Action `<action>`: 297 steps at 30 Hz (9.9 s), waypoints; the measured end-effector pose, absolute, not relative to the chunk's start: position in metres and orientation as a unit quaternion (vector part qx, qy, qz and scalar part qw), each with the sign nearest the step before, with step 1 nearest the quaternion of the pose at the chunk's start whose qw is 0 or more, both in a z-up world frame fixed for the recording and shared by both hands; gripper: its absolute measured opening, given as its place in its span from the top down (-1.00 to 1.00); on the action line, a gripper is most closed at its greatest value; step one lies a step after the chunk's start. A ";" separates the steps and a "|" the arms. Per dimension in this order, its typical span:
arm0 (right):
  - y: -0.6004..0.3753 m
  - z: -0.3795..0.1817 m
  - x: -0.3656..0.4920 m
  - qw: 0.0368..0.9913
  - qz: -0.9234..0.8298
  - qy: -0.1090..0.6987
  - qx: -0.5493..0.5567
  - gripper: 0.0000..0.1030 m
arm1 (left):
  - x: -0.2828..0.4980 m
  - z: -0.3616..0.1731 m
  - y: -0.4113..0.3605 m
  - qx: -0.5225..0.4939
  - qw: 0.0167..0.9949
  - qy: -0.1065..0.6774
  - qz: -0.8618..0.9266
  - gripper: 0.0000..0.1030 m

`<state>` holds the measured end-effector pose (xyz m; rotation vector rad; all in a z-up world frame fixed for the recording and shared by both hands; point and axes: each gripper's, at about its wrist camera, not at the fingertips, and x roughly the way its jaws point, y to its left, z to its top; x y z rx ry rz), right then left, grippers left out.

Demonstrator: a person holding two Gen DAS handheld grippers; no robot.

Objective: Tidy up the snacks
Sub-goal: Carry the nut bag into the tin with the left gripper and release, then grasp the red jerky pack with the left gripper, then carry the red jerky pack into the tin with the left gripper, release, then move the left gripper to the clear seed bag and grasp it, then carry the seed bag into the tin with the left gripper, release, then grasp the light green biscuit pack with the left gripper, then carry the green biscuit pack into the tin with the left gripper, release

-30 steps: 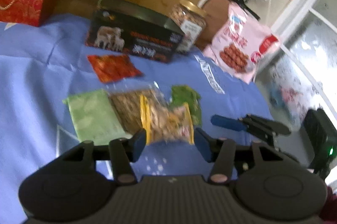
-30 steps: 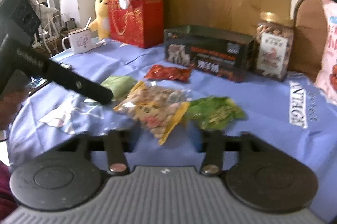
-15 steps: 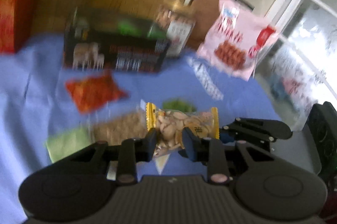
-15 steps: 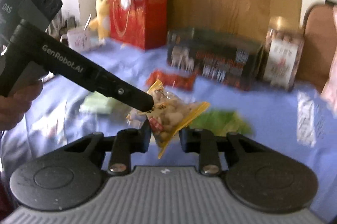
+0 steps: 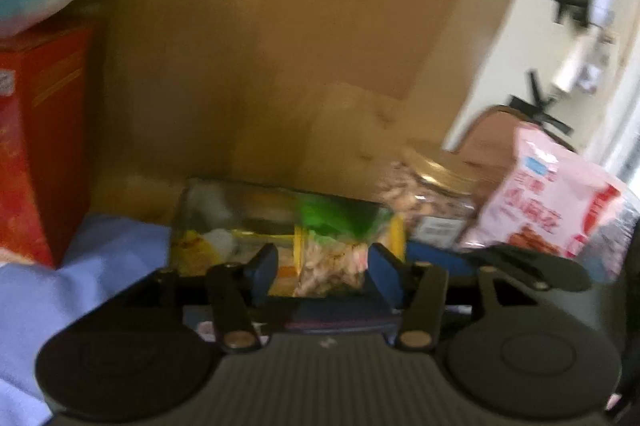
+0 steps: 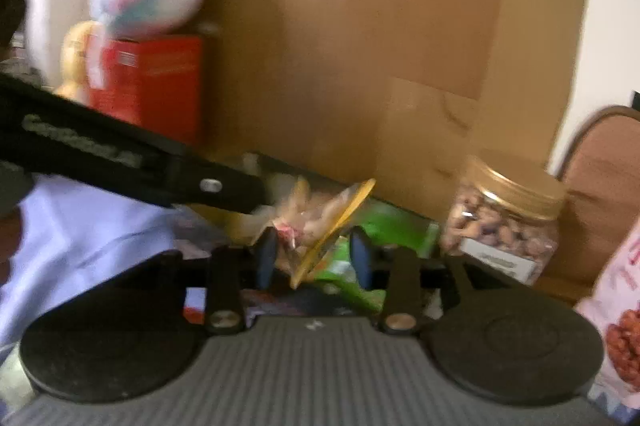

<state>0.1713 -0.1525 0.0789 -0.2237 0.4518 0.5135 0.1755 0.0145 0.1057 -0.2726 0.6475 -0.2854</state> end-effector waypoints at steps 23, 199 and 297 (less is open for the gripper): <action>-0.190 0.000 0.159 0.785 0.340 0.449 0.258 0.36 | 0.124 0.008 0.092 -0.303 0.831 0.439 -0.156 0.07; -0.195 0.082 0.173 0.906 0.292 0.262 0.161 0.18 | 0.191 0.103 0.024 -0.140 0.923 0.345 -0.098 -0.44; -0.161 0.056 0.175 0.929 0.291 0.219 0.066 0.44 | 0.218 0.086 -0.005 -0.058 0.937 0.337 -0.073 0.32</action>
